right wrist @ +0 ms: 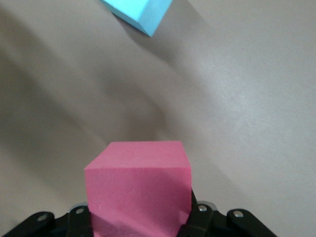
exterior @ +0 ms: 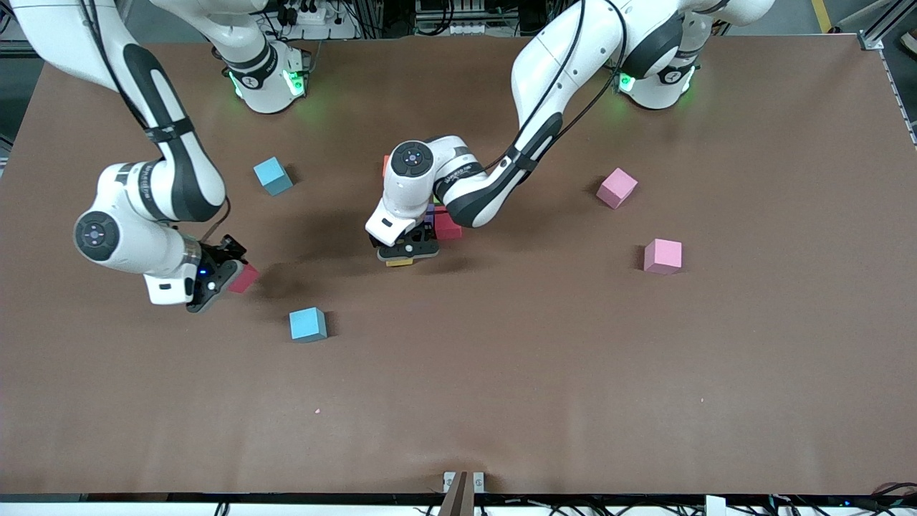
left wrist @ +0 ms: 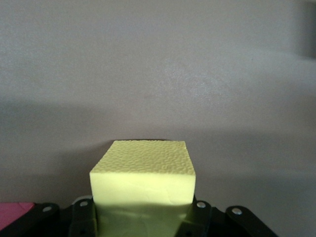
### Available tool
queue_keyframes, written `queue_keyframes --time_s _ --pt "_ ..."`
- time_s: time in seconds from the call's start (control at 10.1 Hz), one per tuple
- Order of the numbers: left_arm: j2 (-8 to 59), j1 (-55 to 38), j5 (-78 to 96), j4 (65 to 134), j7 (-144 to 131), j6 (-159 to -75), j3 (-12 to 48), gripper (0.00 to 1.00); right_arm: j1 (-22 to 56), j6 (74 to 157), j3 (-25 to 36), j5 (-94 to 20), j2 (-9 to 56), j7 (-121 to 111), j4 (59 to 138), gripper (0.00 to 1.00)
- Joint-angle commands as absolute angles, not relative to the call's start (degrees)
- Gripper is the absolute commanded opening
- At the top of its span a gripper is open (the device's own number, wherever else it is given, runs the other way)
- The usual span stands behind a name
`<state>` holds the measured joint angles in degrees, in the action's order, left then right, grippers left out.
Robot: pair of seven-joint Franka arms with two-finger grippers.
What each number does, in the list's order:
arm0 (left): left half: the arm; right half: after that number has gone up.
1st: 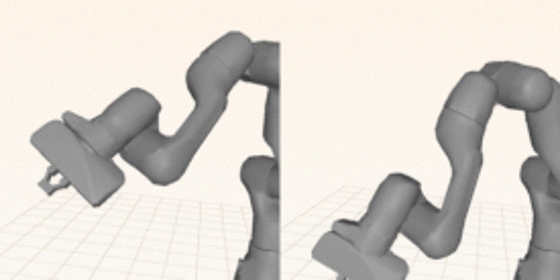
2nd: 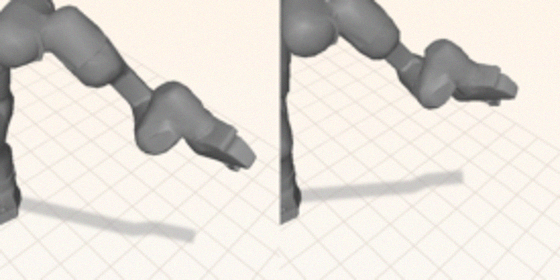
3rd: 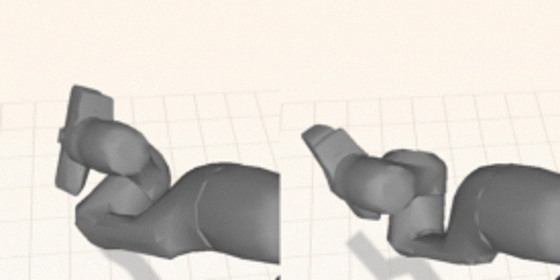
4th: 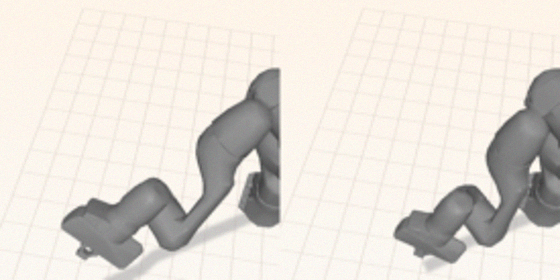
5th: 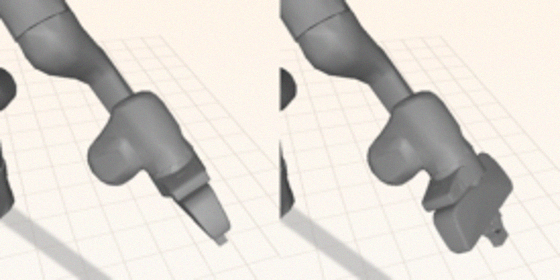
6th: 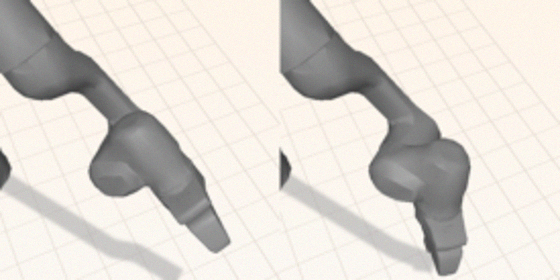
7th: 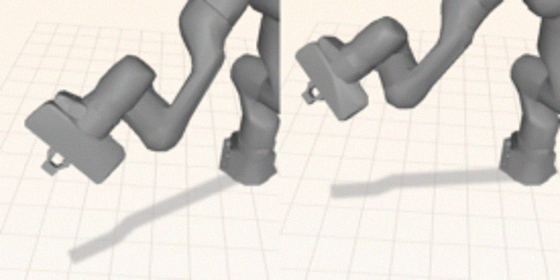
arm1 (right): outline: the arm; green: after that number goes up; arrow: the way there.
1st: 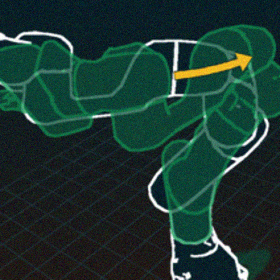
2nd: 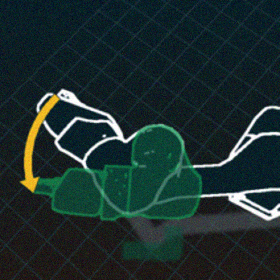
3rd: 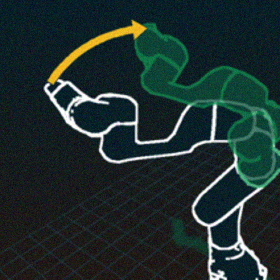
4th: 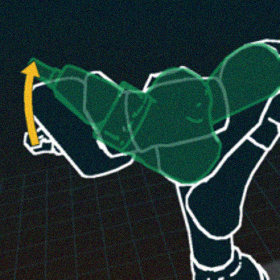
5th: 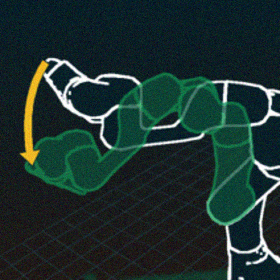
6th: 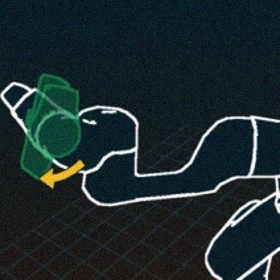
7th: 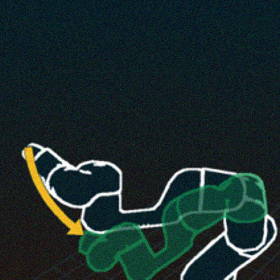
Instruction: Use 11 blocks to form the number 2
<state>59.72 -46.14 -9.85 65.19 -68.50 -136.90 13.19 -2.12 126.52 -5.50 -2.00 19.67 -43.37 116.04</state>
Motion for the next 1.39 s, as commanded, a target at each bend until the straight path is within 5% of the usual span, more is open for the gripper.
queue_keyframes --time_s 0.0,0.89,1.09,1.29 --pt "60.5 -46.8 -10.2 63.7 -66.5 -137.2 12.8 0.32 -2.1 125.7 -8.2 -2.5 18.7 -36.8 115.8 0.33" --pt "60.6 -47.9 -10.5 64.2 -65.3 -137.2 12.6 0.41 -2.5 124.8 -9.4 -3.9 18.8 -35.4 115.1 0.34" --pt "60.6 -47.9 -10.5 64.2 -65.4 -137.2 12.6 1.00 -2.5 124.7 -9.4 -3.9 18.8 -35.5 115.0 0.34" --pt "60.0 -47.7 -10.5 64.2 -65.4 -137.2 12.6 1.00 -2.5 124.7 -9.4 -3.9 19.0 -35.5 114.9 0.34"
